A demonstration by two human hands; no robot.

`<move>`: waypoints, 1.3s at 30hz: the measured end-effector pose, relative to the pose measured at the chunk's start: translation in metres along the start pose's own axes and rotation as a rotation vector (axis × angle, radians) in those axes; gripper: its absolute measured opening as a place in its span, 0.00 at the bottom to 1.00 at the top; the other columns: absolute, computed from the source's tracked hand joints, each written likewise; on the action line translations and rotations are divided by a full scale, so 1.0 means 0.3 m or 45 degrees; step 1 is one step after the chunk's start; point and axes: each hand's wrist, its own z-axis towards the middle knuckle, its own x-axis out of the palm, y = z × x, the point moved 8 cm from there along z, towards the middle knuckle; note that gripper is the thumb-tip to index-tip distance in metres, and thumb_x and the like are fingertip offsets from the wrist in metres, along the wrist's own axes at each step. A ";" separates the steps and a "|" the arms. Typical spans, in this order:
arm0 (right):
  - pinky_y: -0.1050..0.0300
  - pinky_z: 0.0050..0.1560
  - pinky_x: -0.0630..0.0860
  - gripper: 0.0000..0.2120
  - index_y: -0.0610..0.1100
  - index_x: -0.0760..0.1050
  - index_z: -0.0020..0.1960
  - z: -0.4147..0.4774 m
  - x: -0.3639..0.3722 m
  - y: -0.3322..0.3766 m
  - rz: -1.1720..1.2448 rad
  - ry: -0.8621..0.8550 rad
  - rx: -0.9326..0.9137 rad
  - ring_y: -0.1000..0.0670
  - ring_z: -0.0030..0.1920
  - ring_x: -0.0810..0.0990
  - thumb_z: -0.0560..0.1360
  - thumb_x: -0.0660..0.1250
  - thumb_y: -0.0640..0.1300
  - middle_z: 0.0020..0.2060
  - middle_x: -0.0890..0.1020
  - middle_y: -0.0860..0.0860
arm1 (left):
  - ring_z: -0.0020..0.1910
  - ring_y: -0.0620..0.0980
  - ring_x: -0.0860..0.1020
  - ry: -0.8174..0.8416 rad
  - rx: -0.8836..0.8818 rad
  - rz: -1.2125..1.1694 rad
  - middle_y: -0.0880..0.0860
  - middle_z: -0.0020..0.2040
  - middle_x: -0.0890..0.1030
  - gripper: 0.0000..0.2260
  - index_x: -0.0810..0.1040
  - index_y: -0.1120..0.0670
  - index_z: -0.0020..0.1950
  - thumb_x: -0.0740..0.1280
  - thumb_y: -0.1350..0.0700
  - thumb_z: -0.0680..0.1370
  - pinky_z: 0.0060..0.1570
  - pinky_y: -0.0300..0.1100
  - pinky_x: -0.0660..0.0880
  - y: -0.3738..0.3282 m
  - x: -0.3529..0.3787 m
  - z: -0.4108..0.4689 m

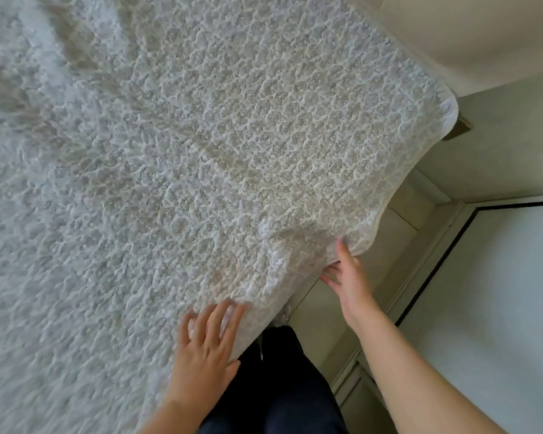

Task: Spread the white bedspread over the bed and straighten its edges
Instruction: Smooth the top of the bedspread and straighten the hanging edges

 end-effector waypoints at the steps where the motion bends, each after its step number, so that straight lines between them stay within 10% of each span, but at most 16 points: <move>1: 0.47 0.62 0.75 0.37 0.48 0.66 0.65 -0.031 0.036 -0.054 -0.106 0.037 0.069 0.50 0.54 0.77 0.65 0.67 0.69 0.61 0.74 0.50 | 0.65 0.58 0.68 0.034 -0.027 0.005 0.55 0.68 0.68 0.47 0.64 0.53 0.73 0.77 0.38 0.60 0.64 0.60 0.62 0.010 0.014 -0.048; 8: 0.46 0.66 0.69 0.42 0.38 0.59 0.73 -0.134 0.143 -0.236 -0.634 0.174 0.249 0.42 0.67 0.71 0.68 0.76 0.52 0.69 0.69 0.44 | 0.47 0.59 0.75 0.009 -0.363 -0.054 0.58 0.52 0.75 0.30 0.73 0.59 0.55 0.81 0.49 0.60 0.46 0.52 0.78 0.088 -0.004 -0.180; 17: 0.51 0.57 0.69 0.27 0.35 0.65 0.64 -0.193 0.094 -0.350 -0.822 -0.002 0.227 0.42 0.62 0.74 0.74 0.71 0.47 0.65 0.72 0.42 | 0.31 0.53 0.76 0.005 -0.538 -0.247 0.51 0.34 0.76 0.15 0.75 0.54 0.37 0.79 0.64 0.61 0.23 0.42 0.68 0.074 0.065 -0.240; 22: 0.48 0.67 0.70 0.36 0.36 0.56 0.74 -0.222 0.151 -0.381 -0.595 -0.041 0.292 0.42 0.67 0.71 0.74 0.71 0.46 0.71 0.66 0.41 | 0.35 0.50 0.77 -0.007 -0.680 -0.643 0.48 0.39 0.78 0.13 0.78 0.52 0.43 0.77 0.62 0.64 0.29 0.40 0.70 0.030 0.102 -0.336; 27: 0.51 0.67 0.71 0.38 0.39 0.55 0.75 -0.330 0.302 -0.476 -0.385 0.241 0.526 0.44 0.74 0.60 0.72 0.73 0.39 0.75 0.58 0.43 | 0.46 0.49 0.77 -0.030 -1.518 -1.431 0.46 0.45 0.78 0.07 0.76 0.52 0.51 0.65 0.50 0.78 0.44 0.39 0.69 -0.016 0.260 -0.659; 31: 0.56 0.55 0.75 0.23 0.40 0.70 0.64 -0.417 0.386 -0.611 -0.467 0.245 0.692 0.45 0.74 0.61 0.72 0.72 0.37 0.75 0.62 0.44 | 0.52 0.54 0.76 -0.390 -2.421 -2.382 0.52 0.49 0.77 0.19 0.72 0.57 0.62 0.54 0.44 0.82 0.47 0.44 0.70 -0.037 0.421 -0.902; 34: 0.57 0.54 0.77 0.17 0.41 0.74 0.59 -0.492 0.436 -0.679 -0.454 0.211 0.743 0.44 0.74 0.62 0.72 0.73 0.41 0.75 0.61 0.44 | 0.69 0.55 0.69 -0.736 -2.602 -2.802 0.56 0.70 0.71 0.27 0.62 0.57 0.74 0.52 0.41 0.81 0.60 0.47 0.69 -0.001 0.479 -0.968; 39: 0.57 0.55 0.77 0.21 0.39 0.72 0.61 -0.577 0.457 -0.808 -0.559 0.187 0.707 0.47 0.69 0.69 0.72 0.73 0.42 0.71 0.68 0.43 | 0.61 0.55 0.76 -1.313 -2.696 -3.150 0.58 0.65 0.74 0.35 0.67 0.57 0.71 0.69 0.39 0.70 0.57 0.46 0.75 0.081 0.549 -1.060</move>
